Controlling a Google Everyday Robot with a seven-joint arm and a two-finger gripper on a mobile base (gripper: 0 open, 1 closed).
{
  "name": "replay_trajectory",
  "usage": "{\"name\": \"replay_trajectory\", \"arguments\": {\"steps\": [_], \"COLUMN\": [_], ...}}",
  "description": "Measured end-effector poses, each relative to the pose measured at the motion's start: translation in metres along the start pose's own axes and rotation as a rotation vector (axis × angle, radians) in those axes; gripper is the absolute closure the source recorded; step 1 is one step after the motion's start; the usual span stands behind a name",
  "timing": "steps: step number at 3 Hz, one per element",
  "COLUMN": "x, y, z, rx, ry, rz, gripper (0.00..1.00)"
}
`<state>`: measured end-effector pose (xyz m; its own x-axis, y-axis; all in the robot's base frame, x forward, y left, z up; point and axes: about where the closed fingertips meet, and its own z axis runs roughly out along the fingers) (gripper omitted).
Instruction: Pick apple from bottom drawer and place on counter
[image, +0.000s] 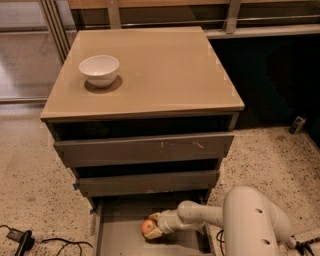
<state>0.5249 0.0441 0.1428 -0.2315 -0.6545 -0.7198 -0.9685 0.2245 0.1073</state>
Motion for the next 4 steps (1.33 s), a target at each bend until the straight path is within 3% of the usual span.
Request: {"name": "replay_trajectory", "arguments": {"steps": [1,3,4], "x": [-0.001,-0.013,-0.031], "y": [0.000,0.017,0.027], "z": [-0.010,-0.078,-0.129], "rx": [0.003,0.046,0.062], "ry": [0.005,-0.089,-0.142], "rz": [0.011,0.004,-0.048], "gripper": [1.00,1.00,1.00]}}
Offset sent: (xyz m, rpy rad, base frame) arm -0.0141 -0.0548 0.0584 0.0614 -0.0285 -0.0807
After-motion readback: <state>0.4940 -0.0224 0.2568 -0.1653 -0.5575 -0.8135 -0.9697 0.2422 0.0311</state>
